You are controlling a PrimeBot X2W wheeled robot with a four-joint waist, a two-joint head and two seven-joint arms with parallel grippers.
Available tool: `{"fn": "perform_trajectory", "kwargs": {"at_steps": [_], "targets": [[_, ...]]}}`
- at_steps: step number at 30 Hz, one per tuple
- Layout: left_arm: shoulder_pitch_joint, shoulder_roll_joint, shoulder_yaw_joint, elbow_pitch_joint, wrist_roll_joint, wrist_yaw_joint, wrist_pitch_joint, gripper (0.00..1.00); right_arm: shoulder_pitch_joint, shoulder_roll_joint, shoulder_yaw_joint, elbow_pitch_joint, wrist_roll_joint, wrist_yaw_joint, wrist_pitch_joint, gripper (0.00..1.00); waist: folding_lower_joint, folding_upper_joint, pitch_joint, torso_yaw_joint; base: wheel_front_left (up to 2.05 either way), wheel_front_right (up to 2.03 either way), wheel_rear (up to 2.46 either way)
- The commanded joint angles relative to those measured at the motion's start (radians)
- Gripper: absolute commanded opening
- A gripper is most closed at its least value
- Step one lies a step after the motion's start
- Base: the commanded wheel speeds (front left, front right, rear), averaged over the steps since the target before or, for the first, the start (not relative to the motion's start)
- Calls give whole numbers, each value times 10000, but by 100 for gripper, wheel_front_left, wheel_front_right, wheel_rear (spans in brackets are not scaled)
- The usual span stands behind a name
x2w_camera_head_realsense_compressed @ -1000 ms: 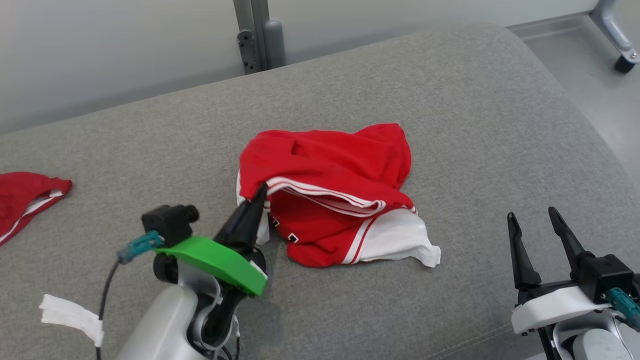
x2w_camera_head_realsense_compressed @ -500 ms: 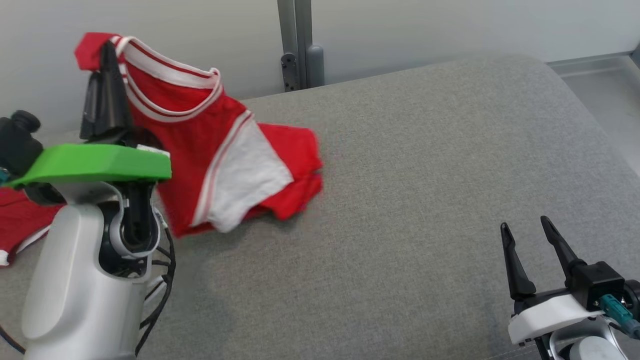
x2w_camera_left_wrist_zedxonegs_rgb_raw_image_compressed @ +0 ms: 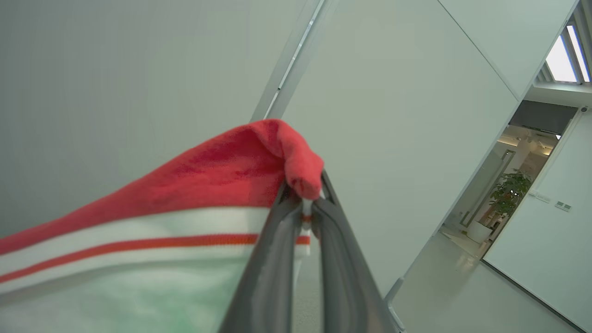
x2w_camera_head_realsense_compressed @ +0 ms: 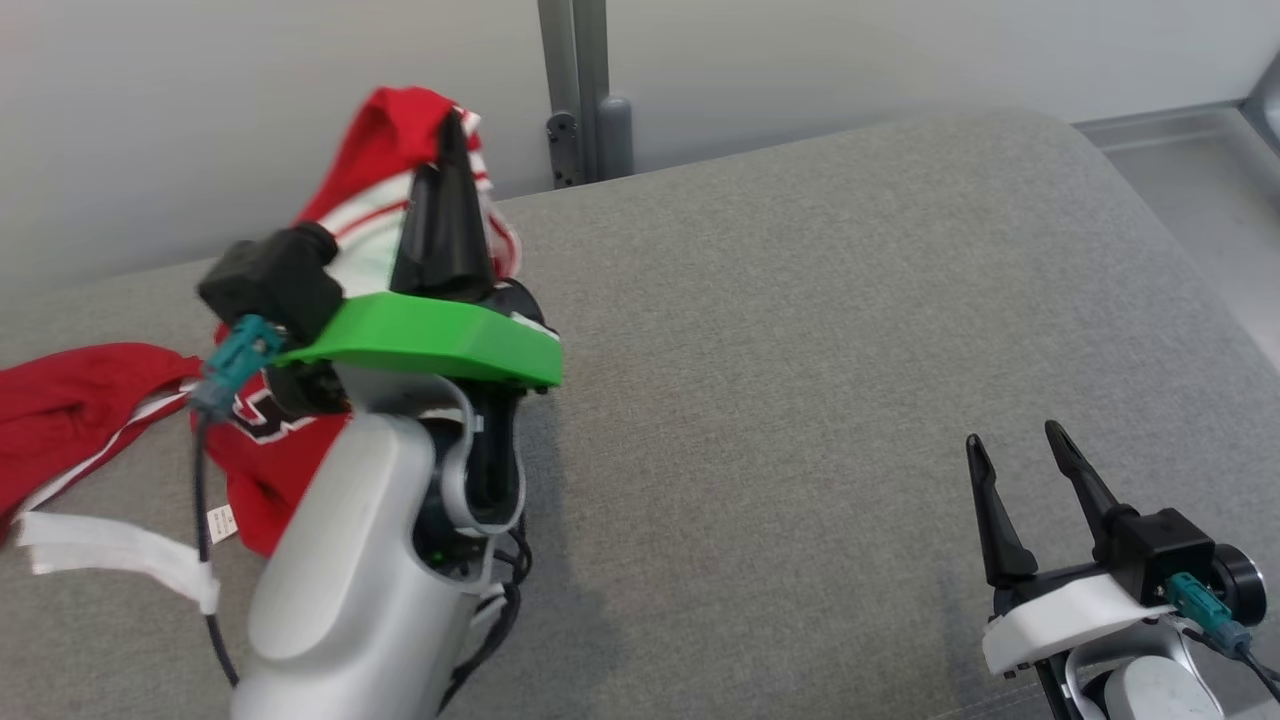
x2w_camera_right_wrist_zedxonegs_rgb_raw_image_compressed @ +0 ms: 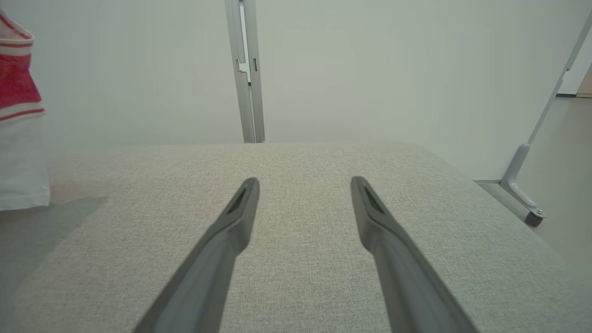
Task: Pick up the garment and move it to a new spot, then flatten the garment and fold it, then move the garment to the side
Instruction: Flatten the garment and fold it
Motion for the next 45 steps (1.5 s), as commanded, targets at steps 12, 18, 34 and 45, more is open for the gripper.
{"fn": "perform_trajectory", "kwargs": {"at_steps": [12,18,34,45], "targets": [[-1969,-144,-3970,2707,-2710,-250,-843,0,-769,460,60,358,338,1,-30,100,0,0,1525,-2677,0,0,0],[-2757,-154,-5717,3167,-3742,-473,-960,0,-882,600,46,434,471,1,-30,100,0,0,1899,-3294,0,0,0],[-4519,-140,-6777,4714,-4314,-688,-1002,0,-1306,636,412,546,836,1,-30,100,0,0,2179,-3439,0,0,0],[-4280,-144,-6262,6314,-3637,-1794,-991,100,-937,635,8,614,936,1,-30,100,0,0,2208,-3052,0,0,0]]}}
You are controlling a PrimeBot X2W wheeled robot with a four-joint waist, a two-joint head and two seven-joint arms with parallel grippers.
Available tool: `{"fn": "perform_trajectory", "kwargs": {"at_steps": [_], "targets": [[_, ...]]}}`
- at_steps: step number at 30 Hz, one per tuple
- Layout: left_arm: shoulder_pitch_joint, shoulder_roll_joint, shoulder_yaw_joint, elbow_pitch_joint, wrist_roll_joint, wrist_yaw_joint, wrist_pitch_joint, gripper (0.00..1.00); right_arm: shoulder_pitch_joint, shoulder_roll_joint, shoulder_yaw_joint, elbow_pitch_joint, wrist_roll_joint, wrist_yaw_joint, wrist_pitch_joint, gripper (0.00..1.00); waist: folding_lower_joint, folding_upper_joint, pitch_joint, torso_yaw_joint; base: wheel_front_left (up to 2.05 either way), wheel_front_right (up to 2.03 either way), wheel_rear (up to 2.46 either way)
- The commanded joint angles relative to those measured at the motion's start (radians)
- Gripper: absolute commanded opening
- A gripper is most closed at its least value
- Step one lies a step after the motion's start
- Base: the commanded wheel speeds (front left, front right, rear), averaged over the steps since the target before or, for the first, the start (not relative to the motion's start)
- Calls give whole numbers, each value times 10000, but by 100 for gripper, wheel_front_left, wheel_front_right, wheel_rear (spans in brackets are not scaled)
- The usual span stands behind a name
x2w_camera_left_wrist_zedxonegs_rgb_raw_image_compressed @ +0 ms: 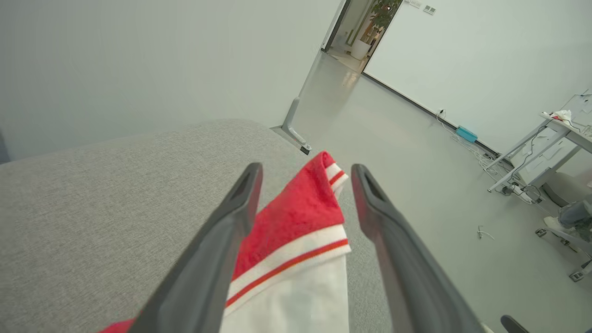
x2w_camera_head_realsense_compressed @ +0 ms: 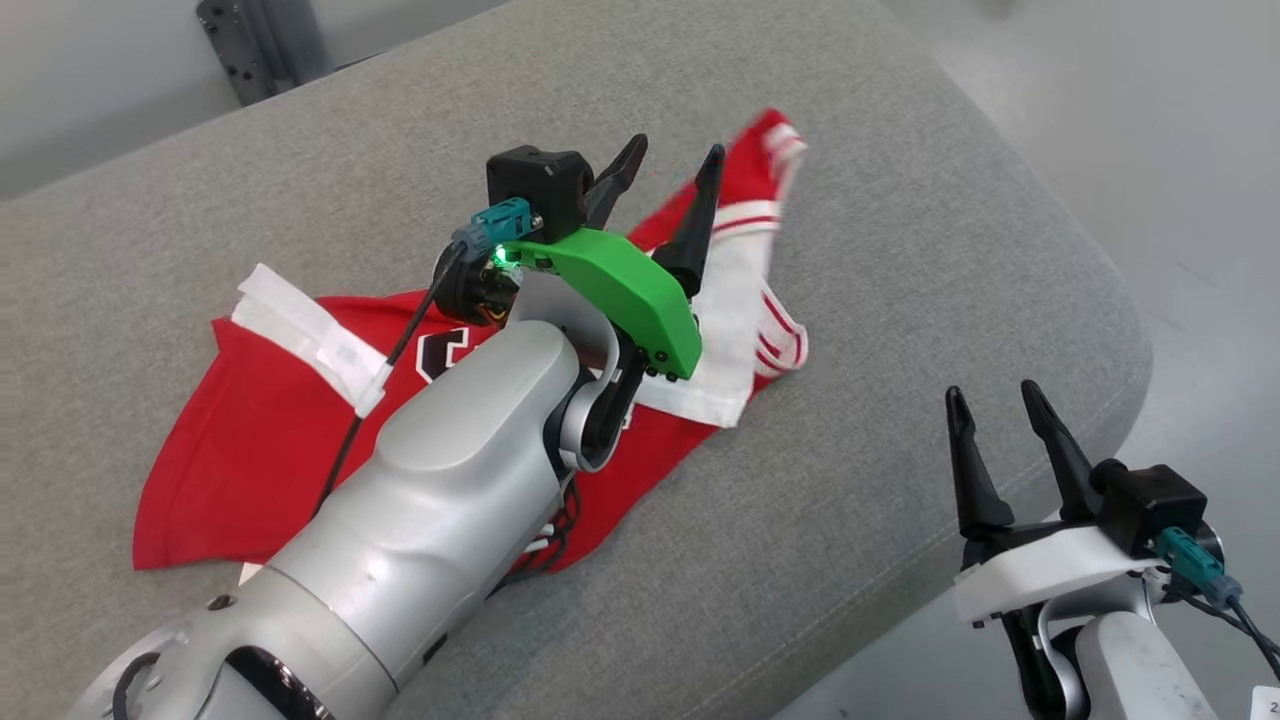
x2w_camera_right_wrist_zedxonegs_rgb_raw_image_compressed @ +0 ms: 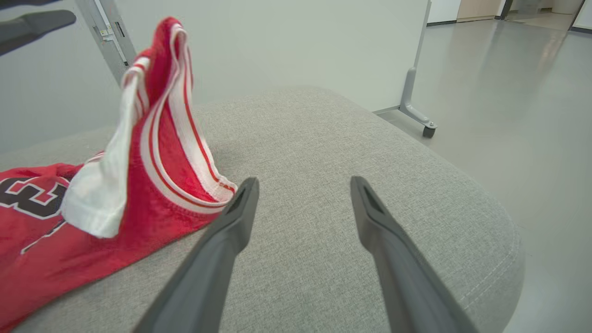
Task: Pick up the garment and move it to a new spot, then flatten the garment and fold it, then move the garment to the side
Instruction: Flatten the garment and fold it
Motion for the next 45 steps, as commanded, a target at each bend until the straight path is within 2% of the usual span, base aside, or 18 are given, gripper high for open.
{"fn": "perform_trajectory", "kwargs": {"at_steps": [1,4,8,12,18,22,26,29,33,40,45], "targets": [[293,52,32,40,124,-92,-4,100,178,-5,-136,2,-29,1,-30,100,-1,-1,-96,321,0,0,0],[818,239,486,-87,379,-50,-4,100,361,-4,-343,2,-105,1,-30,100,-1,-1,-309,655,0,0,0],[2082,1030,1064,-853,866,226,-4,100,691,-8,-589,-91,-309,1,-30,100,-1,-1,-667,1144,0,0,0],[3650,1951,1564,-1997,1266,714,-3,100,975,-9,-798,-193,-577,1,-30,100,-1,-1,-1002,1607,0,0,0],[5573,3128,2407,-3449,1214,1587,-5,100,1244,-100,-915,-330,-807,1,-30,100,-1,-1,-1273,2165,0,0,0],[6435,3621,2805,-3886,983,2023,13,100,1244,-169,-806,-378,-867,1,-30,100,-1,-1,-1296,2331,0,0,0],[6831,3904,3138,-4144,745,2184,14,100,1227,-183,-736,-439,-875,1,-30,100,-1,-1,-1242,2433,0,0,0],[6718,4064,3204,-4188,744,2186,55,100,1218,-234,-690,-425,-835,1,-30,100,-1,-1,-1194,2472,0,0,0],[6361,4193,3148,-4104,611,1968,507,100,1129,-256,-621,-399,-810,1,-30,100,-1,-1,-1114,2460,0,0,0],[5560,4412,3039,-3093,503,1694,1462,100,906,-226,-392,-375,-757,1,-30,100,-1,-1,-857,2211,0,0,0],[5178,4352,2997,-2354,224,1270,2141,100,871,-201,-396,-336,-707,1,-30,100,-1,-1,-696,2073,0,0,0]]}}
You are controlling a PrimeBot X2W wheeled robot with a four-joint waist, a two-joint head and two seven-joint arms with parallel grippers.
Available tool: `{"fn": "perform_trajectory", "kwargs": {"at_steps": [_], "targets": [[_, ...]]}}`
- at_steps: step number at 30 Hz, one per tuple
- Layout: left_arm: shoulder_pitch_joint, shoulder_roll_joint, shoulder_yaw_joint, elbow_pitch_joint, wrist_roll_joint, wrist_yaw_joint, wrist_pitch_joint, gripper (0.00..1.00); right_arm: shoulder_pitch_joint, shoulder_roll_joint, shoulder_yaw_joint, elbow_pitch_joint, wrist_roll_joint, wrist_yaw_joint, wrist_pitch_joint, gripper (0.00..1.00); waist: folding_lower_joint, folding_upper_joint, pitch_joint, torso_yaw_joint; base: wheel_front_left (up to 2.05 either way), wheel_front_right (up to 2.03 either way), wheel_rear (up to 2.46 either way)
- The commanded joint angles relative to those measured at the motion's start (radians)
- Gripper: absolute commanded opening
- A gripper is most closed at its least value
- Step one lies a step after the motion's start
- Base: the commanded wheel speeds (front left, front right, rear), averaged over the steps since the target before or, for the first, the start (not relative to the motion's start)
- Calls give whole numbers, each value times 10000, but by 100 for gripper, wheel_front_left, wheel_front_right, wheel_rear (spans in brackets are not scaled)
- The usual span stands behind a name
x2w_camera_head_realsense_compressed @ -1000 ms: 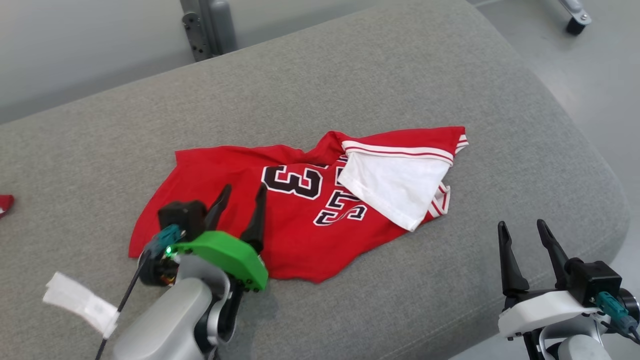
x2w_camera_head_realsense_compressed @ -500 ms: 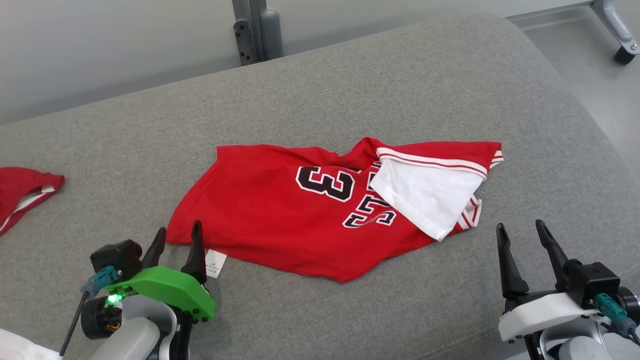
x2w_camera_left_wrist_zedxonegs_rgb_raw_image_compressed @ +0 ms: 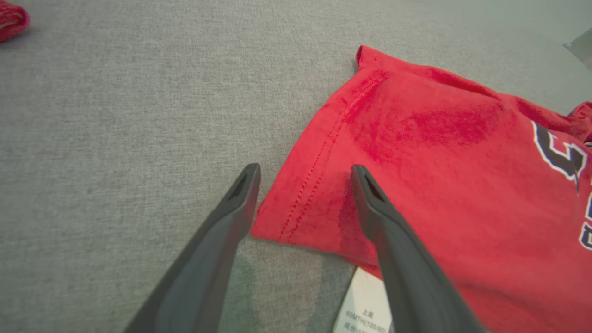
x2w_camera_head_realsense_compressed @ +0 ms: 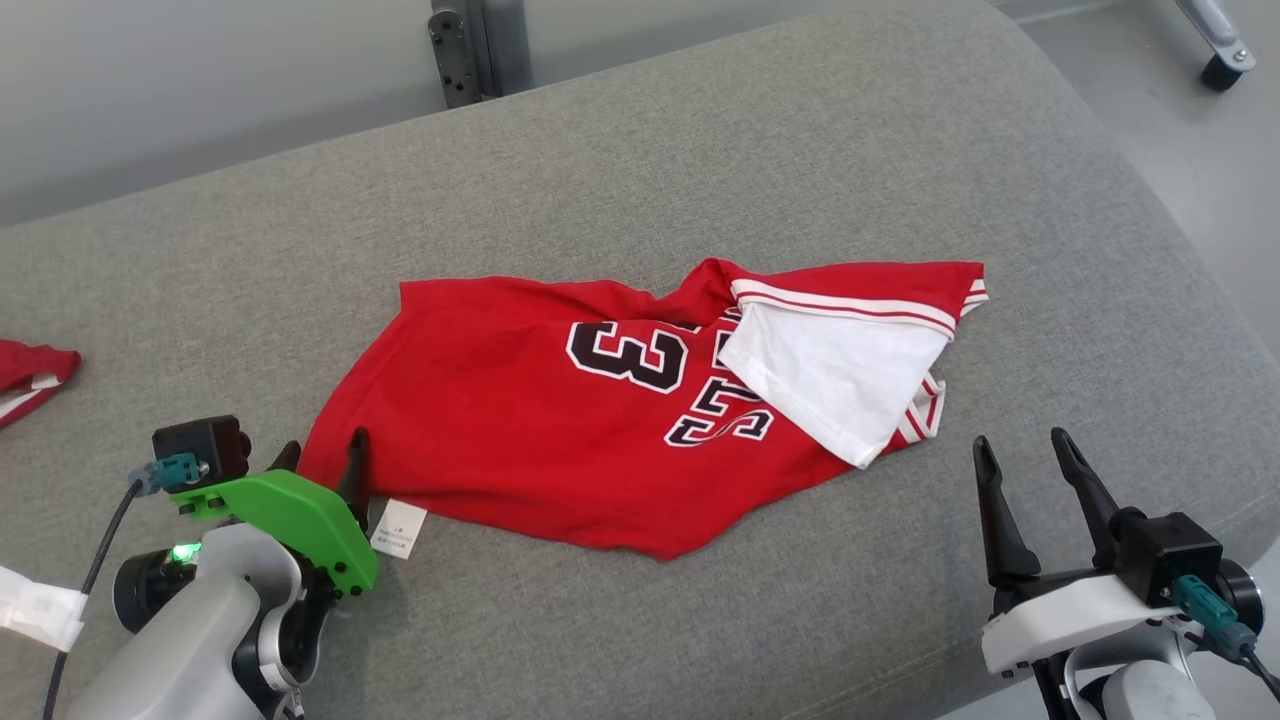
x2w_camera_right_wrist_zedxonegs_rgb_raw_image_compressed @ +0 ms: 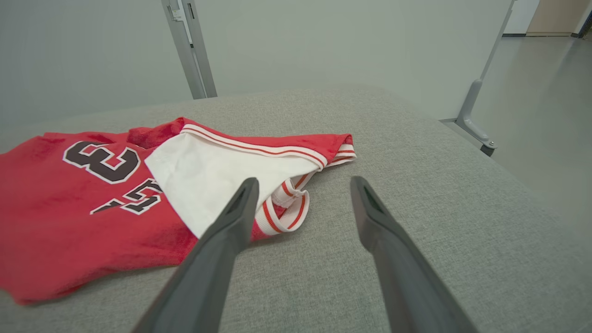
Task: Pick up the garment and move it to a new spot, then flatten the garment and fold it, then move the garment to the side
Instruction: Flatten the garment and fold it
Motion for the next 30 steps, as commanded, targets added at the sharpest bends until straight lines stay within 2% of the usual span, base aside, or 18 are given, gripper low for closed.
{"fn": "perform_trajectory", "kwargs": {"at_steps": [1,3,4,5,7,11,16,19,24,30], "targets": [[-167,-7,-34,169,-68,-166,196,100,-93,10,-6,16,41,1,-30,100,0,0,100,-90,0,0,0],[-263,-71,24,386,-294,-402,414,100,-129,21,-12,31,53,1,-30,100,0,0,146,-122,0,0,0],[-316,-84,22,490,-360,-517,476,43,-140,27,-14,40,56,1,-30,100,0,0,164,-134,0,0,0],[-349,-98,13,564,-406,-630,535,0,-149,33,-16,41,58,1,-30,100,0,0,177,-142,0,0,0],[-374,-156,-47,631,-497,-923,607,0,-157,50,-25,58,57,1,-30,100,0,0,189,-146,0,0,0],[-470,-199,-12,260,-357,-1189,314,0,-36,88,-105,55,7,1,-30,100,0,0,102,-43,0,0,0],[56,-93,93,-1452,-164,-911,-365,0,272,114,-172,94,2,1,-30,100,0,0,-132,398,0,0,0],[520,53,62,-3237,-23,-486,-583,0,410,121,-178,107,-17,1,-30,100,0,0,-269,820,0,0,0],[1587,313,-146,-6315,175,584,-615,0,518,123,-105,83,-50,1,-30,100,0,0,-452,1553,0,0,0],[2630,583,-454,-8825,503,1798,-668,0,534,59,3,107,-31,1,-30,100,0,0,-530,2296,0,0,0]]}}
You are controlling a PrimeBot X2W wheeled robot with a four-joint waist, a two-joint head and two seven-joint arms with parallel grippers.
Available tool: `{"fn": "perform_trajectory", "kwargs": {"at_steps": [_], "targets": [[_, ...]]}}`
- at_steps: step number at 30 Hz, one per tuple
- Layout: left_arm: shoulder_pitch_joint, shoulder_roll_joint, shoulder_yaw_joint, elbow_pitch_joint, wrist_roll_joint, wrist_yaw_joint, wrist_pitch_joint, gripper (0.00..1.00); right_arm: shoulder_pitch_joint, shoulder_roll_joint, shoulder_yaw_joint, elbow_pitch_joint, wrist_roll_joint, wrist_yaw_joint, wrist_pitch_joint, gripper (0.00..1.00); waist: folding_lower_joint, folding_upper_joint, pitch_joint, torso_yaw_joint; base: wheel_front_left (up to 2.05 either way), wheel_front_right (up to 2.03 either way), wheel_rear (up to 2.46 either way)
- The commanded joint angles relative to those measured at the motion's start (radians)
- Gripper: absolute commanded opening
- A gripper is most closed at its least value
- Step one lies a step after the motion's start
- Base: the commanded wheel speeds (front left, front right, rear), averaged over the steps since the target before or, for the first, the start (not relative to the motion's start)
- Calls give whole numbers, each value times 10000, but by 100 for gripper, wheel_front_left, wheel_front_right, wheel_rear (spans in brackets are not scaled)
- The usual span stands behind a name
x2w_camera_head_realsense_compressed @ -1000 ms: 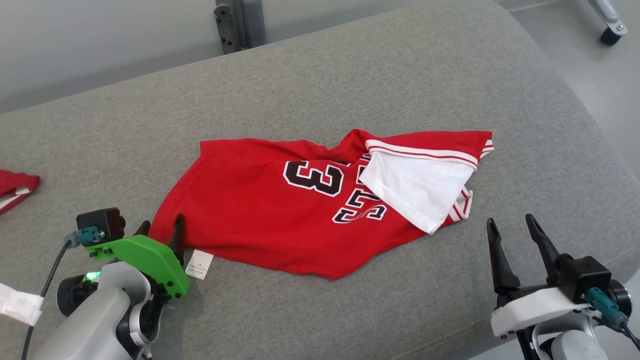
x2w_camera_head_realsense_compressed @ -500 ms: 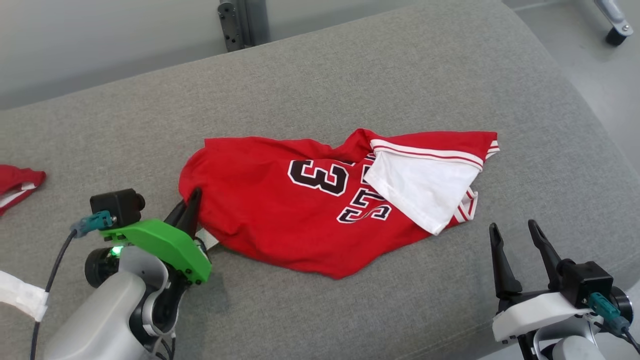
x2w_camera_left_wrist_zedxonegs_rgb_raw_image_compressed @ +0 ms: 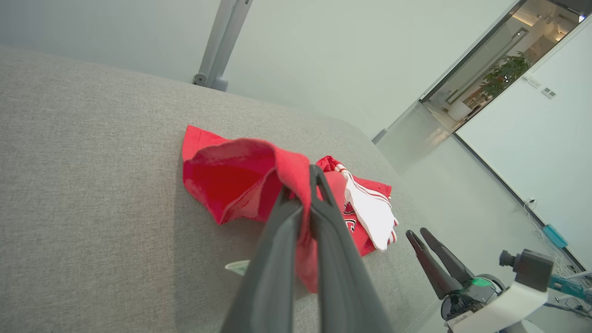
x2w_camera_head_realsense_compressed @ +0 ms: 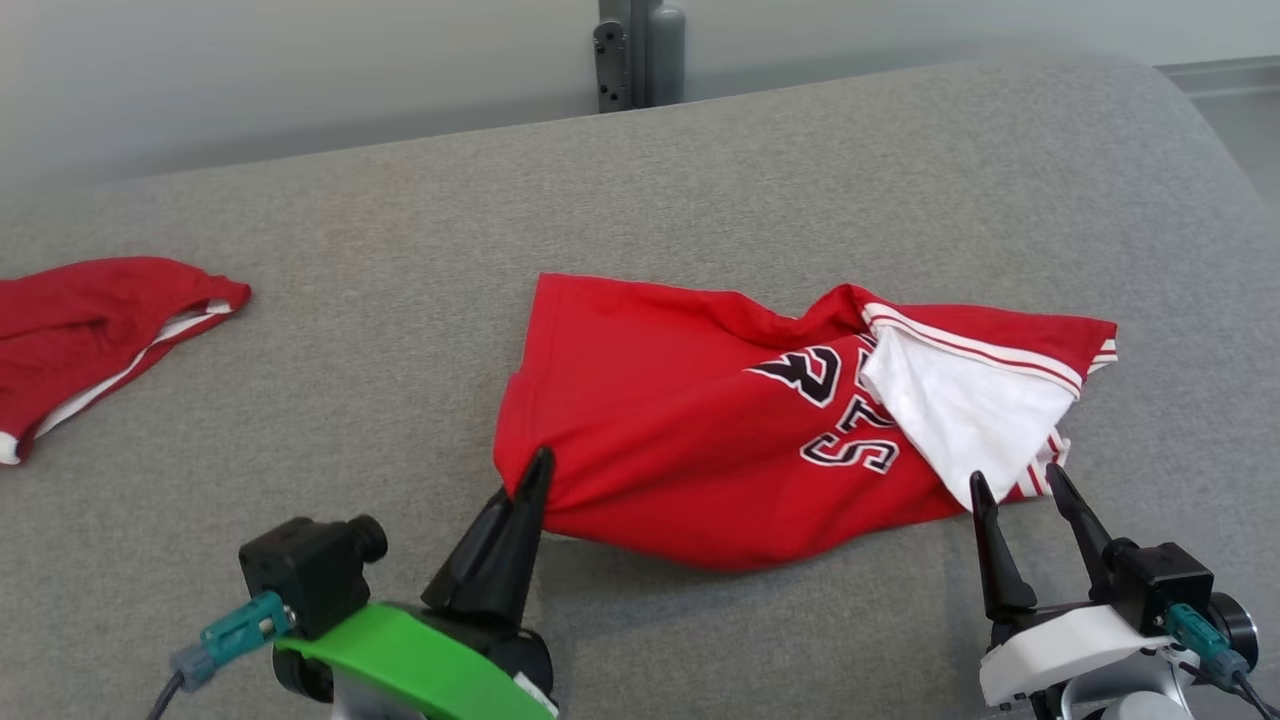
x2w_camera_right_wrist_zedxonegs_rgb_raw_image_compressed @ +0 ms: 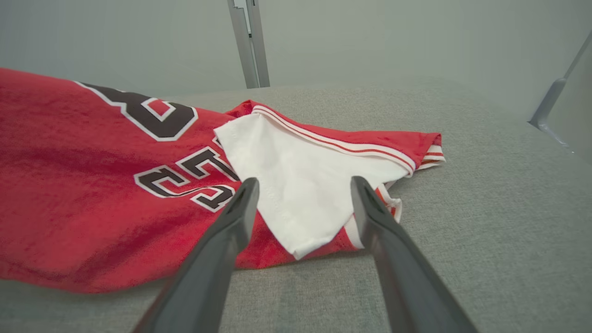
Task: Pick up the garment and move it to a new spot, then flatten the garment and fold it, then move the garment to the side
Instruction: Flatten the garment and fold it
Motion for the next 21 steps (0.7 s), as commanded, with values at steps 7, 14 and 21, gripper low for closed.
{"fn": "perform_trajectory", "kwargs": {"at_steps": [7,14,21], "targets": [[294,-132,-403,-1215,180,443,151,0,-190,-158,194,39,-9,1,-30,100,0,0,98,748,0,0,0],[-1365,-825,-352,708,-117,-341,764,0,-710,-275,483,92,111,1,-30,100,0,0,694,141,0,0,0],[-3482,-1702,-6,4346,-568,-1118,1508,0,-985,-205,617,259,173,1,-30,100,0,0,1045,-945,0,0,0]]}}
